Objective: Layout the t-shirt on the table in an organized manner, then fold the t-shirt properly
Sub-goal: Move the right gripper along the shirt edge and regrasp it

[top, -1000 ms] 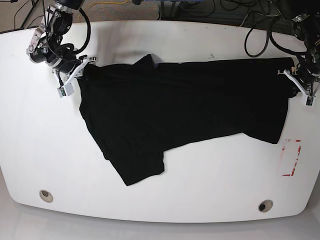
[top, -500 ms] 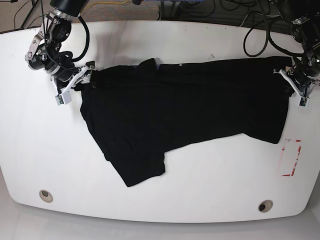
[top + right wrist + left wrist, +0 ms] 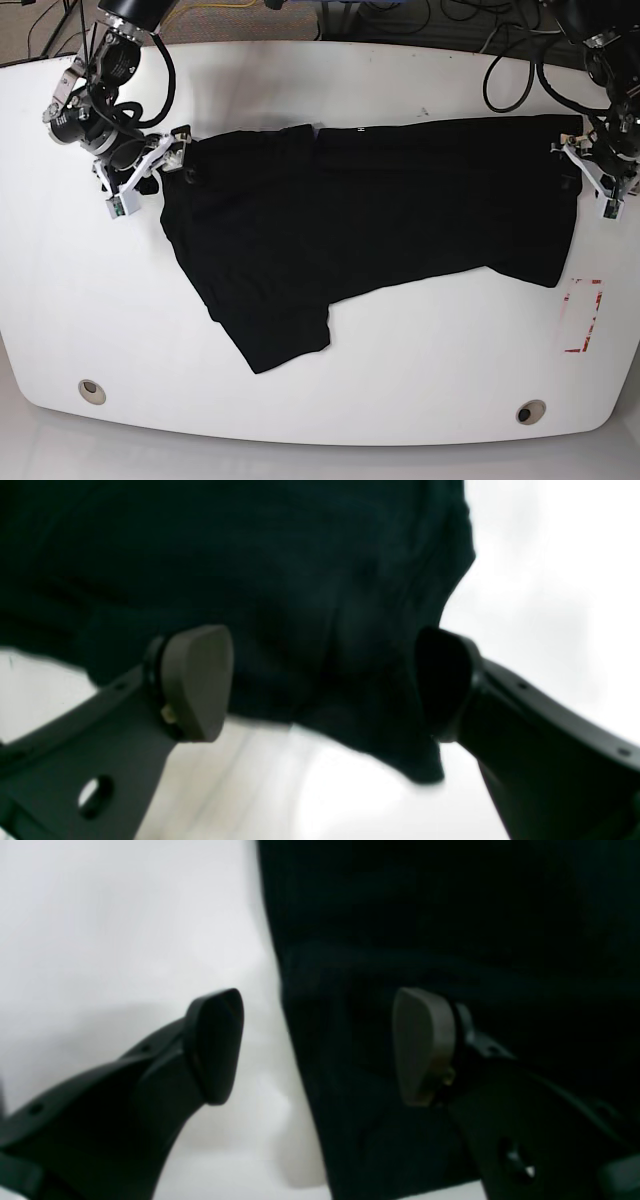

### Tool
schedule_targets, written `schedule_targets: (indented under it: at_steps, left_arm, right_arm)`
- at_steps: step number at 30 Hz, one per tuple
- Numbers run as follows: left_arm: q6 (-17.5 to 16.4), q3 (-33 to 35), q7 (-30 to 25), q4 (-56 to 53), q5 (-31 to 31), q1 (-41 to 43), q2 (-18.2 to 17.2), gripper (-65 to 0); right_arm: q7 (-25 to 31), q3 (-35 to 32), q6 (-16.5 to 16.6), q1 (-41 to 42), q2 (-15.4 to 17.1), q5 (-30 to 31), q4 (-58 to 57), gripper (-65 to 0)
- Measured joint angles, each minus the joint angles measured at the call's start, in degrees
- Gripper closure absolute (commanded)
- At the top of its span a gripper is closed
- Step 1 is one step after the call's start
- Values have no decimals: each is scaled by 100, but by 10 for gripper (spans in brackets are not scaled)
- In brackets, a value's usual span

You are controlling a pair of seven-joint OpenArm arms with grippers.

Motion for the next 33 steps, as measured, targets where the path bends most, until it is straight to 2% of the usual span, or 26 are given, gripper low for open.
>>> schedule_targets:
  at_steps: [7,12,19,24,28,33]
  left_arm:
    - [13,-435,2,323,-15,-111,118,-440]
    - [20,-450,13,348,2,-170,138,-440]
    - [22,-483,-4,356,-11,-140,131,-440]
    - [17,-487,-37,354,9,59,122,-440]
    - [17,-483,-310,352,17,208,122,-440]
    - [20,-485,-306,354,11,308,142,-440]
  right_arm:
    - [-142,-433,-26,-350,-155,2,673,-547]
    - [-129,-662,9,-468,-201,20,737,-547]
    - [-164,-625,-7,-675,-173,-79,708,-547]
    - [52,-638,-7,-697,-162,-72,673,-547]
    - [109,-638,-7,-654,-173,-472,420,-547]
    - [133,-640,-7,-638,-188,-605,26,-547]
